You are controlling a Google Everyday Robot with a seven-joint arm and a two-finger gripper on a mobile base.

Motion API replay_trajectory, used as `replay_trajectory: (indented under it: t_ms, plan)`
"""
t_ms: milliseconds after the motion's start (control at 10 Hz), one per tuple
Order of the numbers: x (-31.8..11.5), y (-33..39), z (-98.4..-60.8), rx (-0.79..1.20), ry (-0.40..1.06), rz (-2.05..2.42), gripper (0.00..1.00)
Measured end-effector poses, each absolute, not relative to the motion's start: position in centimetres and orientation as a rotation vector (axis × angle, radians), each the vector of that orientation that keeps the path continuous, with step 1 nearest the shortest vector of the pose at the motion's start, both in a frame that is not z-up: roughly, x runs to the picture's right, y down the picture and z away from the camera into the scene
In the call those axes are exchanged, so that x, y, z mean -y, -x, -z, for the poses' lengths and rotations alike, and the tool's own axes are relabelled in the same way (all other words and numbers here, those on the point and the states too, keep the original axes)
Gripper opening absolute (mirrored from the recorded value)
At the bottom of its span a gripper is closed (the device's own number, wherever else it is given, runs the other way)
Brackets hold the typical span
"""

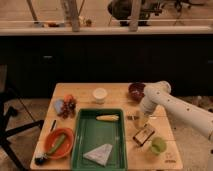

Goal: Place fork in tray

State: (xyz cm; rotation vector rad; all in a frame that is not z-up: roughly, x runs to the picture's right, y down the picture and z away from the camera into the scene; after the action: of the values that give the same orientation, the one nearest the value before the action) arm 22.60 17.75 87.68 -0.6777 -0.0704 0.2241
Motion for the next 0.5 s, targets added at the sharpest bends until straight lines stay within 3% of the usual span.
replay_trajectory:
  t_ms: [400, 500]
  plan:
    - [-19.8, -24.0, -88.5, 0.048, 0.690, -0.249, 0.80]
    - [-20.4, -24.4, -88.6, 0.046, 0.696, -0.253, 0.73]
